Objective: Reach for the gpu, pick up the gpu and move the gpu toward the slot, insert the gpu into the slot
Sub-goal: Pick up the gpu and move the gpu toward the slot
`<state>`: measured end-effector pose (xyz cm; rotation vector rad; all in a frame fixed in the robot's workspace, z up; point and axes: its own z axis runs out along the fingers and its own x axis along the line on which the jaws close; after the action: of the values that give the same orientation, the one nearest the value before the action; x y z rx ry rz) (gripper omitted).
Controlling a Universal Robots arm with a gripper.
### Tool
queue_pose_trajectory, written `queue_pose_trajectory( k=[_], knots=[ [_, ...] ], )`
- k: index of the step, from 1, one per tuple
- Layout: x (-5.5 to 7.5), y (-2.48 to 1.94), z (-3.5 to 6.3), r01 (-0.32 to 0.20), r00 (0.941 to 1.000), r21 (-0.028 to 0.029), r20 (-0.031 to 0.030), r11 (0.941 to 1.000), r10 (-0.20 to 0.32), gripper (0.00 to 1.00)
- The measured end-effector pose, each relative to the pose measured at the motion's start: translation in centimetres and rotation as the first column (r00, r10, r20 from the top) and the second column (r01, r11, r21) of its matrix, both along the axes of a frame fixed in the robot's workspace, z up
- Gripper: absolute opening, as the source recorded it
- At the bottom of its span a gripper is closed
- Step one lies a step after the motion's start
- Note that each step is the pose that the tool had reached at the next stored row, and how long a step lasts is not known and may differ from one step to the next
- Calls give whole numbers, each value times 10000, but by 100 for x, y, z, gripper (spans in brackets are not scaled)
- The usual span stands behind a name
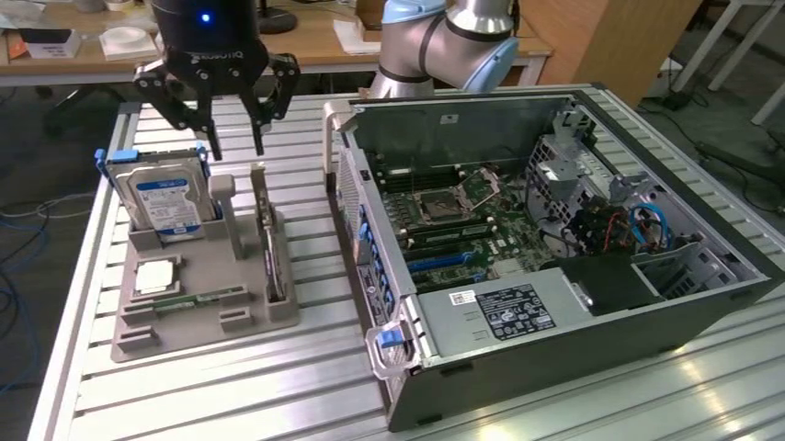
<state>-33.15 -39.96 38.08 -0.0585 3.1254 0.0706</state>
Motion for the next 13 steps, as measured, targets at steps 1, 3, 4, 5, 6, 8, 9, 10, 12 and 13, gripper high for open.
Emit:
queue_pose_trajectory(
  k=[1, 3, 4, 5, 6, 8, 9, 10, 12, 13],
  knots=[
    [0, 0, -18, 0, 10000, 0, -12, 10000, 0, 47],
    [-1, 0, -54, 1, 10000, 0, -27, 10000, -1, 47],
    [0, -1, -74, -1, 10000, 0, -47, 10000, 1, 47],
    [0, -1, -92, -1, 10000, -1, -66, 10000, 1, 47],
    [0, -1, -109, 0, 10000, -2, -75, 10000, 0, 47],
    [0, -5, -146, -1, 10000, -1, -78, 10000, 1, 47],
    [1, -10, -163, -3, 10000, -1, -78, 10000, 3, 47],
    [0, -13, -182, -2, 10000, 0, -78, 10000, 2, 47],
    [-1, -19, -219, 1, 10000, 0, -78, 10000, -1, 47],
    [0, -22, -237, 0, 10000, -1, -78, 10000, 0, 47]
  ],
)
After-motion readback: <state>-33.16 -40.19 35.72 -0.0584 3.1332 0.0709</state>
